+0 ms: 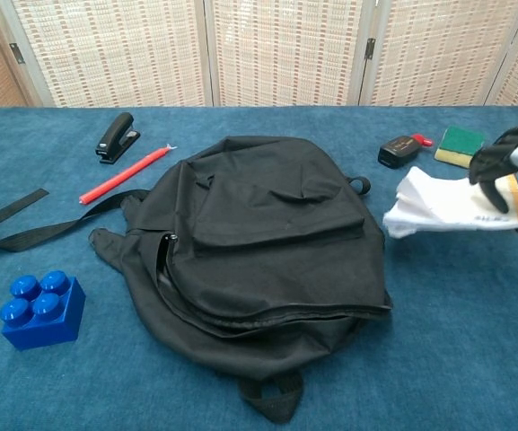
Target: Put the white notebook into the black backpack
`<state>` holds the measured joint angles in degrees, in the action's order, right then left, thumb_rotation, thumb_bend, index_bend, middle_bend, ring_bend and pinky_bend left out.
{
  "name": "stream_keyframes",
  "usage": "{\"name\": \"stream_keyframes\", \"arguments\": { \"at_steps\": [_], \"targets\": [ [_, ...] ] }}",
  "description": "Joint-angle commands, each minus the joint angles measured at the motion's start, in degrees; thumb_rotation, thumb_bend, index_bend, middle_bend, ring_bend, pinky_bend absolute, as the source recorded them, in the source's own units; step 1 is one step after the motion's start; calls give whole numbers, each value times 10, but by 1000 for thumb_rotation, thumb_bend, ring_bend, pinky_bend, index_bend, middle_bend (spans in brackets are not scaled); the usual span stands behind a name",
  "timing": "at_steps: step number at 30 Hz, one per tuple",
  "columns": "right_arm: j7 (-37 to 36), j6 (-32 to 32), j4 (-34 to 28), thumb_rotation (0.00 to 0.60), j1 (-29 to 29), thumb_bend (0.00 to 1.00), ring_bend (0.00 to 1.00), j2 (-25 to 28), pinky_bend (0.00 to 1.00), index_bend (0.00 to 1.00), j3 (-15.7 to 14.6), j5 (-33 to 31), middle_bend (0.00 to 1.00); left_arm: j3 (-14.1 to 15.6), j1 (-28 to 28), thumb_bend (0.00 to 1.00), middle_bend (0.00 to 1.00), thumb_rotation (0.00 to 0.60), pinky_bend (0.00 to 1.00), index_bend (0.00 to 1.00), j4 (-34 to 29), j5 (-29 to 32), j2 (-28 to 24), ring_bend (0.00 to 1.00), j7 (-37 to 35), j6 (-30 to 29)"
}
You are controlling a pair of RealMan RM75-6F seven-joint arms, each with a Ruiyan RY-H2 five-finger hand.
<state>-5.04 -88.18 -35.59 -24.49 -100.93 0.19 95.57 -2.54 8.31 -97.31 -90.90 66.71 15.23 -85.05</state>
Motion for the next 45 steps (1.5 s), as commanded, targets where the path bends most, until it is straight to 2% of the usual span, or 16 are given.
{"name": "stream_keyframes", "arguments": {
  "at_steps": [1,5,12,16,23,33,37,45],
  "targets": [
    [12,-52,-7,600,9,369,387,25,254,764,14,3,452,-4,16,211,129,600,0,129,-9,-14,-10,129,5,14],
    [36,-89,-47,600,15,370,390,61,260,764,21,8,452,-6,43,212,129,600,0,130,-26,-33,-25,129,2,43],
    [121,-124,-168,600,14,369,394,148,260,765,19,42,452,-11,102,212,129,600,0,133,-46,-62,-44,133,-12,112],
    [162,-123,-244,600,9,369,394,192,263,764,17,63,451,-14,138,212,129,600,0,138,-54,-72,-41,136,-17,153],
    [221,-113,-334,600,5,370,394,239,264,764,20,87,449,-16,204,212,129,600,0,150,-74,-90,-17,136,-4,235],
    [245,-91,-359,600,10,370,394,251,265,765,21,95,448,-32,301,212,129,600,0,169,-69,-54,75,136,23,364],
    [246,-84,-357,600,11,369,394,251,265,764,22,95,448,-51,341,212,129,600,0,172,-38,5,133,136,43,418],
    [244,-74,-352,600,13,369,392,248,265,764,24,97,447,-64,381,213,129,600,0,175,33,114,213,136,98,457]
  ]
}}
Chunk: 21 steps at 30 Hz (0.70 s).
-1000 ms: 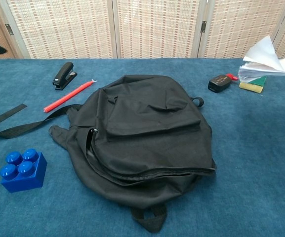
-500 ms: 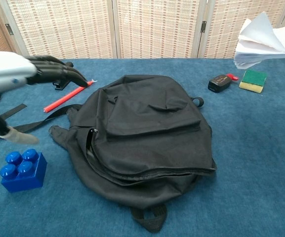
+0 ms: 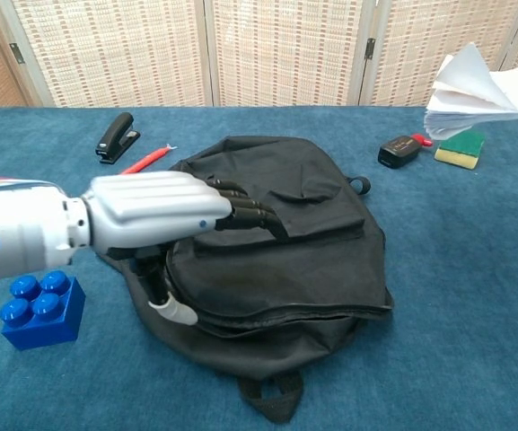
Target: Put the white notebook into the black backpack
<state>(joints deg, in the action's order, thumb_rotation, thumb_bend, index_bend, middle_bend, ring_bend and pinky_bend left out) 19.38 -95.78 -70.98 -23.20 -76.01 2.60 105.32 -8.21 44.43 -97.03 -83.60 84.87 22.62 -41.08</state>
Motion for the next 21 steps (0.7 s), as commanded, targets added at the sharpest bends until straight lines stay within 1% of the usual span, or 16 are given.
{"name": "stream_keyframes", "arguments": {
  "at_steps": [1,7,12,16,19,21],
  "targets": [
    [-1,4,3,600,1,369,392,-2,265,764,0,0,447,-8,23,213,129,600,0,176,37,52,37,136,29,19],
    [-4,9,9,600,2,369,393,-6,266,764,2,0,447,-7,39,213,129,600,0,185,53,120,55,136,34,30],
    [-8,10,12,600,3,370,393,-9,269,764,4,0,447,-4,47,220,129,600,0,212,68,152,64,135,24,28],
    [-10,12,16,600,5,370,392,-10,270,764,5,-2,447,-7,46,286,136,600,0,275,79,162,73,151,-7,15],
    [-12,13,18,600,7,369,392,-11,271,764,5,-3,447,-9,44,355,168,600,0,333,86,161,77,176,-35,8],
    [-14,13,19,600,8,369,392,-12,271,764,5,-3,447,-9,43,380,187,600,3,372,93,158,81,190,-52,2]
  ]
}}
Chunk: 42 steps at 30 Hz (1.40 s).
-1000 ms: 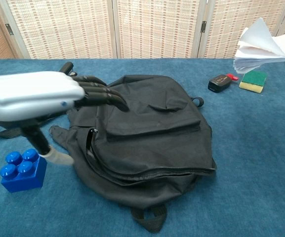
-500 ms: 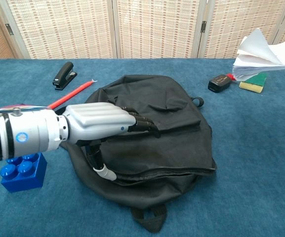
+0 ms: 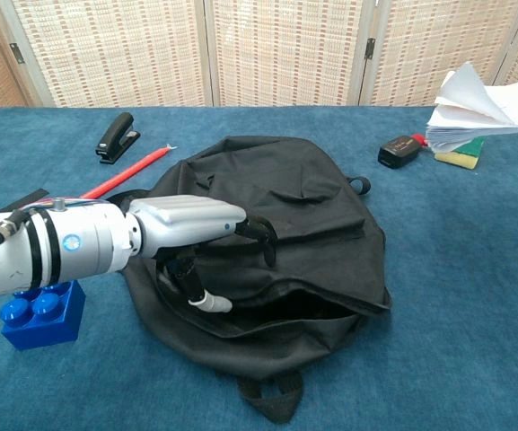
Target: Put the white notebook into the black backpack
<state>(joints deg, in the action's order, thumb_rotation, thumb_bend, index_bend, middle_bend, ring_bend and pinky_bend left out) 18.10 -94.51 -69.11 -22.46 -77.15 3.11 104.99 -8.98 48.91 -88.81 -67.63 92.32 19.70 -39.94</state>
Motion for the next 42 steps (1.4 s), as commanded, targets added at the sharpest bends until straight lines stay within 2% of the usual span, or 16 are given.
{"name": "stream_keyframes", "arguments": {
  "at_steps": [1,10,13,17,23,31,36,42],
  "targets": [
    [-2,0,1,600,1,369,392,-1,271,764,0,0,447,-2,-3,394,197,600,6,390,14,-4,9,198,-30,-13],
    [-19,-18,-2,600,1,370,394,1,272,764,-4,22,447,-5,-25,464,334,600,68,633,54,-47,51,323,-98,-89],
    [-30,-39,-13,600,3,369,394,4,273,764,-8,42,447,-14,-28,469,351,600,82,646,59,-55,53,341,-115,-108],
    [-46,-70,-34,600,7,369,400,10,278,764,-16,72,447,-37,-21,471,352,600,82,635,54,-44,40,341,-132,-107],
    [-61,-112,-69,600,13,369,405,22,286,765,-32,130,447,-80,6,472,352,600,77,603,38,5,12,335,-122,-83],
    [-86,-131,-93,600,18,369,410,28,297,765,-54,187,448,-134,59,472,352,600,72,581,55,124,-1,330,-52,-68],
    [-102,-115,-97,600,17,369,414,18,304,765,-72,212,456,-153,95,471,352,600,72,581,81,213,-2,330,-17,-57],
    [-125,-64,-90,600,-2,370,413,-7,310,764,-84,223,457,-157,129,471,352,600,70,579,106,300,-3,329,12,-52]
  ]
}}
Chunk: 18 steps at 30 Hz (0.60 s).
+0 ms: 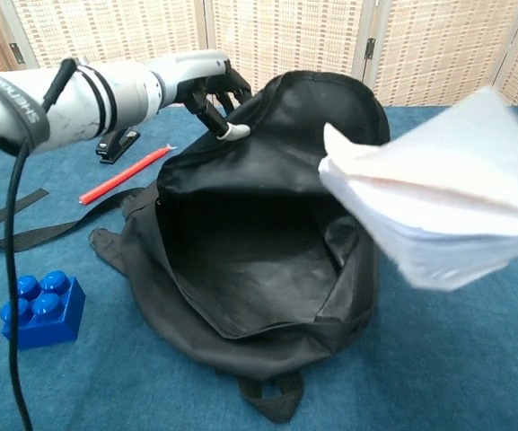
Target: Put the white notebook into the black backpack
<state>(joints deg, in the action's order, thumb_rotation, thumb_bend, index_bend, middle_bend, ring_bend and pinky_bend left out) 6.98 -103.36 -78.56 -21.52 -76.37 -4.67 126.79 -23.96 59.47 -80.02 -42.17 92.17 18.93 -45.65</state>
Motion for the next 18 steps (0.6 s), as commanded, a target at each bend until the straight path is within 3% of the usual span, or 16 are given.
{"name": "stream_keyframes", "arguments": {
  "at_steps": [1,8,18],
  "targets": [
    [-17,33,8,600,-15,370,412,-21,311,764,-7,5,458,-8,27,471,352,600,70,578,21,56,-2,328,21,6],
    [-50,103,63,600,-53,370,416,-91,320,764,0,-11,460,-6,41,471,352,600,70,575,23,99,-13,323,20,9],
    [-114,126,238,600,-114,369,429,-237,349,765,26,-34,470,10,44,471,352,600,64,575,7,103,-28,316,4,8]
  ]
}}
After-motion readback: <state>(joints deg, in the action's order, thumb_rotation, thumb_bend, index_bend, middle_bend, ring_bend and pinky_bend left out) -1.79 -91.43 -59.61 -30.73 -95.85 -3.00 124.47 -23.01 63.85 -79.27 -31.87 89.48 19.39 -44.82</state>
